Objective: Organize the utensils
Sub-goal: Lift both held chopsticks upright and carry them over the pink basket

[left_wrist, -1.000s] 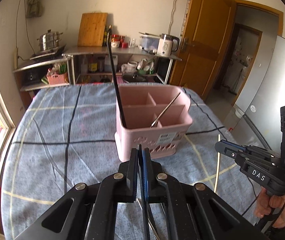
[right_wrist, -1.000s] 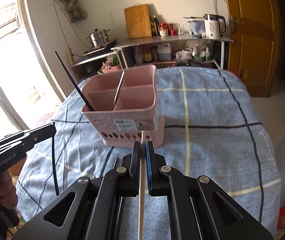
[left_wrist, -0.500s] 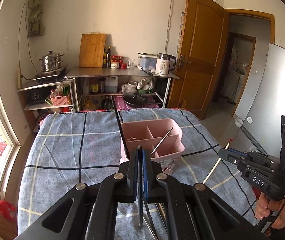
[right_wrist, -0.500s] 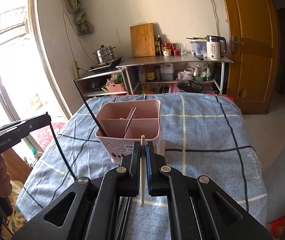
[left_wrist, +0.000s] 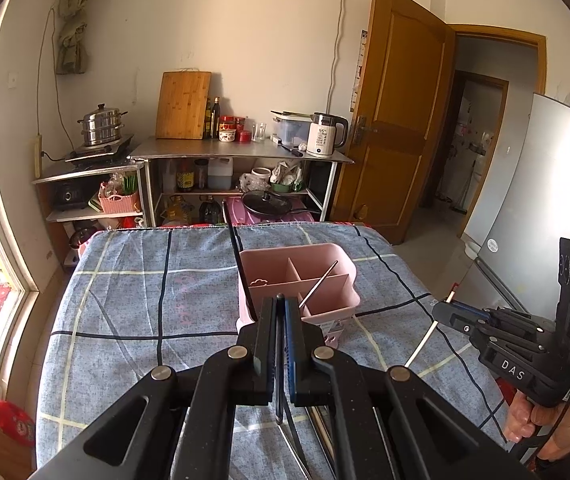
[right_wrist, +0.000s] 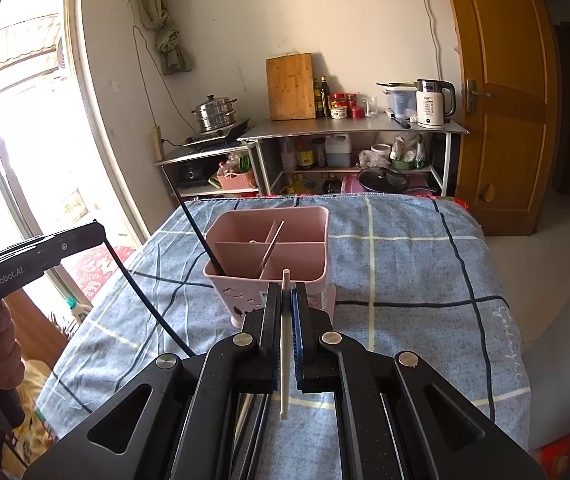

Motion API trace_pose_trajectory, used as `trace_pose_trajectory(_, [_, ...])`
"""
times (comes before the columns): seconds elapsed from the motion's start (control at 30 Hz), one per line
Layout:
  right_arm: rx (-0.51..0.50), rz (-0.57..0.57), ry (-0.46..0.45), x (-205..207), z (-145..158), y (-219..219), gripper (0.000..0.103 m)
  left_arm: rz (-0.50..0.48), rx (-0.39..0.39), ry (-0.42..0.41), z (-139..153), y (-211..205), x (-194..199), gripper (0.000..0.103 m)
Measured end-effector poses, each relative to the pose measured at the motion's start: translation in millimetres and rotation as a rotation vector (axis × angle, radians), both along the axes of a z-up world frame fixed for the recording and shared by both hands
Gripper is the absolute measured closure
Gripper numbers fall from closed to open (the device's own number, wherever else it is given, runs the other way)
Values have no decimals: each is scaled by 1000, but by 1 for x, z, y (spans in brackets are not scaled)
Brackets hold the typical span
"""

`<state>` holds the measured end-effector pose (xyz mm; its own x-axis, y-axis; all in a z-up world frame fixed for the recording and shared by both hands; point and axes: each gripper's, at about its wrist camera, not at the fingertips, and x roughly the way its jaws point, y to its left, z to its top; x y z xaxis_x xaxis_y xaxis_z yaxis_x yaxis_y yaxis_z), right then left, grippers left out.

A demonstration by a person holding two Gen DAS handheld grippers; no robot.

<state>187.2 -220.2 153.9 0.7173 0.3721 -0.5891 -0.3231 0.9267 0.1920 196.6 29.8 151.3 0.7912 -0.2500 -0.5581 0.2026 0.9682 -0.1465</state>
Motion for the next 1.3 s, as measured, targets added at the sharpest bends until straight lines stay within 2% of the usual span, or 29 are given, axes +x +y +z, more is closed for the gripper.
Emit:
trace_pose_trajectory(0.33, [26,7,-10,6,9,2,98,-23,-20,-17,22,0,6,99])
trace_pose_trajectory(0.73, [74,13,-83,36,45,16,98,-10,-43,-108,82,3,35,99])
trace_pose_trajectory(0.93, [116,2,-123,55,61,20,98,9,-46,-155,102,6,51,99])
trace_pose_trajectory(1.1, [147,-16,-144,69,66,20,98,17,-38,-159,100,6,68,99])
trace_pose_trajectory(1.3, [162,-29,-143,85,58,25,98,28,-52,-131,80,9,88,99])
